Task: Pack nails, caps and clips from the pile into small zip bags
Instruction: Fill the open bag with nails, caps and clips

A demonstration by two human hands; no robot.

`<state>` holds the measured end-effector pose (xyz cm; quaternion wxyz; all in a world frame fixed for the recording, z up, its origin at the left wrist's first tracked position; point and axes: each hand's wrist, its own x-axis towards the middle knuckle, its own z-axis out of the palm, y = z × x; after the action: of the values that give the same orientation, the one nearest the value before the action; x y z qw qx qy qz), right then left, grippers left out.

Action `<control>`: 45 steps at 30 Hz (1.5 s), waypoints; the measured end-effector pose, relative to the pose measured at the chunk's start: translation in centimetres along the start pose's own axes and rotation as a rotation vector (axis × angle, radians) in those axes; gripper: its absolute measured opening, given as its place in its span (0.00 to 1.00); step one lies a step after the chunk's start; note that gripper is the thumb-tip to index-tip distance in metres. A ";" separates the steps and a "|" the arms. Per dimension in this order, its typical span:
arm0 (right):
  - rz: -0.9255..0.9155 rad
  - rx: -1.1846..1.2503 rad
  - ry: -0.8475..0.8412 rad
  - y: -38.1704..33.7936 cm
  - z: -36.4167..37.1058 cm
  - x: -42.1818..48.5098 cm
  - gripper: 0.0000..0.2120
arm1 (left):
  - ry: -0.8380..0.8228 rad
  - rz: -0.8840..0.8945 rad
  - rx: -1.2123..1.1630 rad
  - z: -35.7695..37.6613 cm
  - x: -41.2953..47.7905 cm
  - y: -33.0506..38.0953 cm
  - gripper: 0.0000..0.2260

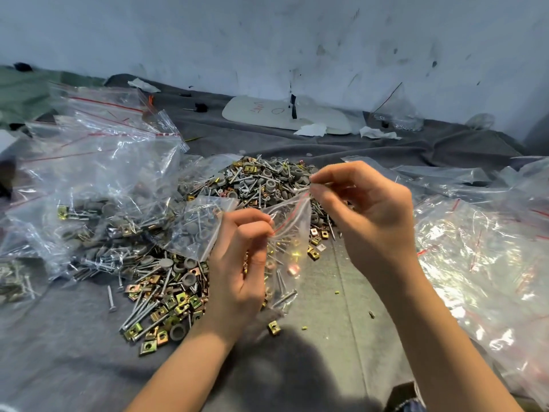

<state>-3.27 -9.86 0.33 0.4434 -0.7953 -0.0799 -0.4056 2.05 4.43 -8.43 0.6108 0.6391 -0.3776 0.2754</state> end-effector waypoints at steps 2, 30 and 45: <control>-0.083 -0.086 -0.037 -0.3 0.0 -0.1 0.06 | -0.018 0.020 -0.021 0.0 0.0 -0.1 0.07; 0.464 -0.366 -0.190 4.6 0.3 -0.6 0.05 | 0.031 -0.020 -0.041 -0.1 -0.2 -0.1 0.08; 0.489 -0.533 -0.755 6.5 4.7 -2.1 0.06 | 0.157 -0.024 0.022 -0.2 0.2 0.0 0.07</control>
<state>1.25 -9.59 -6.61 0.2479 -0.9668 0.0598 0.0183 2.18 4.64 -8.26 0.6346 0.6267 -0.3180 0.3215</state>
